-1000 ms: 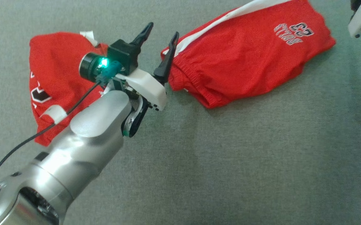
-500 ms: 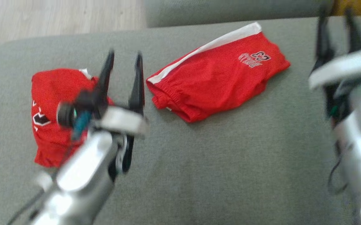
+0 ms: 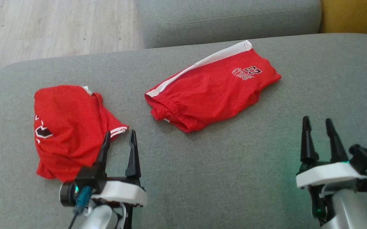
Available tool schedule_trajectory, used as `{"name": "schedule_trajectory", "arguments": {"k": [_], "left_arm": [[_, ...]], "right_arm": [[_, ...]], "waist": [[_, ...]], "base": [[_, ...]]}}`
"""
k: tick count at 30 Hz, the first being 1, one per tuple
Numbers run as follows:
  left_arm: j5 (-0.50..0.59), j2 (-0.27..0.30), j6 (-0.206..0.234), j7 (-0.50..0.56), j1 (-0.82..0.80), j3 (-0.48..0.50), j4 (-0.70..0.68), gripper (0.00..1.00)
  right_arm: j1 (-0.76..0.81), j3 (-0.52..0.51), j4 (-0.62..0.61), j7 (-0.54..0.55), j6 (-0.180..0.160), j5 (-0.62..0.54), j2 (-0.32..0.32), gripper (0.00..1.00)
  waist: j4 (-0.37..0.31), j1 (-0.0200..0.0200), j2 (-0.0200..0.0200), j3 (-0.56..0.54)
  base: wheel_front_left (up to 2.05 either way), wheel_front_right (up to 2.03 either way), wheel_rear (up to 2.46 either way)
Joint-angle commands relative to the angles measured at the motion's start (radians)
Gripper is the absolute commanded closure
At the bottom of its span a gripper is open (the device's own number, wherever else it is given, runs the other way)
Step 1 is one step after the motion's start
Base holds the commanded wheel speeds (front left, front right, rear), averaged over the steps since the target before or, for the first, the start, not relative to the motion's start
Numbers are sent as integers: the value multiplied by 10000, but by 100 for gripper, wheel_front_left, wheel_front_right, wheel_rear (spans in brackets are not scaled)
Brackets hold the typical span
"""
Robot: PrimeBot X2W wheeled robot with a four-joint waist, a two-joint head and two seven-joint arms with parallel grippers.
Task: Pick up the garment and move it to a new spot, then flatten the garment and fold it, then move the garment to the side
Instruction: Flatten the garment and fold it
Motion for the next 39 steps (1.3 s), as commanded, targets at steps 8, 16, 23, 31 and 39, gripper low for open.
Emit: {"name": "schedule_trajectory", "arguments": {"k": [8,16,23,31,39], "left_arm": [[839,-485,-675,-50,-482,959,-241,0],[1391,-822,-1154,-51,-1357,1055,18,0],[1606,-1069,-1409,-51,-1854,920,113,0],[1636,-1143,-1456,-51,-2100,775,72,0],[1450,-1155,-1346,-51,-2189,594,-39,0]], "right_arm": [[-452,205,-870,185,-7,-196,45,0],[-2630,-786,-199,1780,-7,-1046,46,0],[-5173,-2415,2185,3226,-7,-1435,-247,0],[-6884,-3515,4496,3734,-7,-2391,-896,0],[-7784,-3349,6459,4058,-7,-3161,-1302,0]], "waist": [[264,2,-1,663],[908,2,-1,2035],[1654,2,-1,2840],[2261,2,-1,3333],[2493,2,-1,3487]], "base": [[0,0,0],[0,0,0],[0,0,0],[0,0,0],[0,0,0]]}}
